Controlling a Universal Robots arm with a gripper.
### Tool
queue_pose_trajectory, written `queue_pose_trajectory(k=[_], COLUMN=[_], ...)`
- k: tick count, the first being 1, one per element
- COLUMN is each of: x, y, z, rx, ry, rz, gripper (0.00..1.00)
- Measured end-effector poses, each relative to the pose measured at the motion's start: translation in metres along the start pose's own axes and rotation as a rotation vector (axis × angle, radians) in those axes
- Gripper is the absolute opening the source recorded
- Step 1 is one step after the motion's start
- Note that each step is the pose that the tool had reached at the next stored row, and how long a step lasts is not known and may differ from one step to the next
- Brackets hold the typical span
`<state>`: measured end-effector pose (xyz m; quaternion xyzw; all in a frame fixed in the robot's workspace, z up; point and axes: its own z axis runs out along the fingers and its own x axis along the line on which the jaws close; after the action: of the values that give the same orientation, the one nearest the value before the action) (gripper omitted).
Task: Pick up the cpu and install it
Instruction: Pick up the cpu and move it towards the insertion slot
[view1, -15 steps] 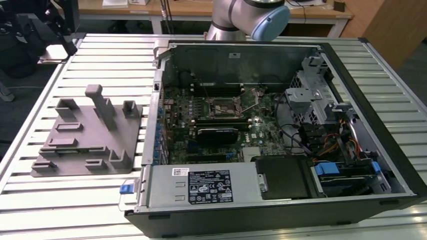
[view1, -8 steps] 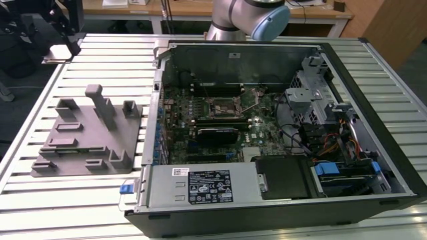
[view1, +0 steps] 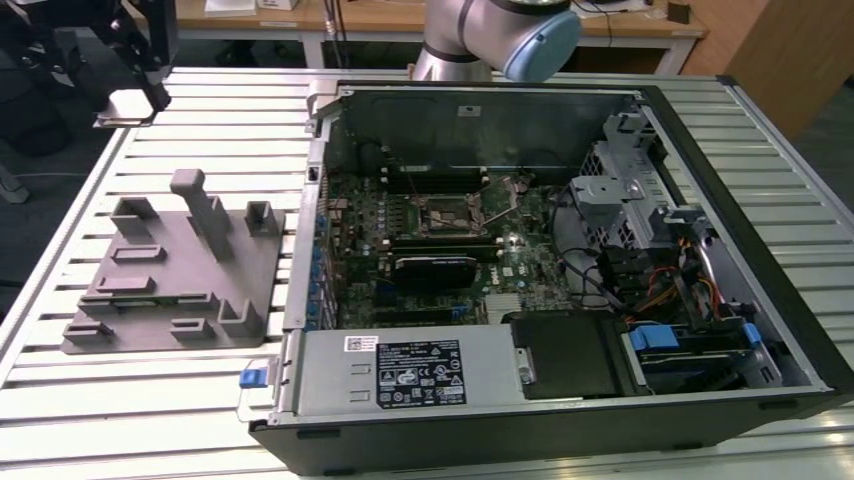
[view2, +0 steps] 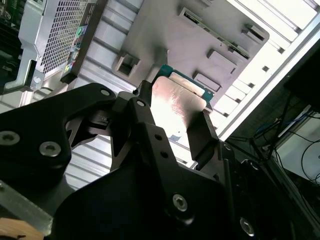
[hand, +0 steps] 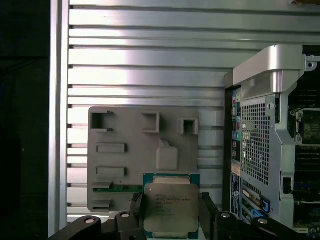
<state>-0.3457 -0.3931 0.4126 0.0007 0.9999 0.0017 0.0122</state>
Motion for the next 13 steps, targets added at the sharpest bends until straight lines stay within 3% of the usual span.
queue_pose_trajectory(k=[13], x=[-0.0147], y=[0.0], z=[0.0004], rx=[0.0], ry=[-0.0001], rz=[0.0], gripper=[0.53])
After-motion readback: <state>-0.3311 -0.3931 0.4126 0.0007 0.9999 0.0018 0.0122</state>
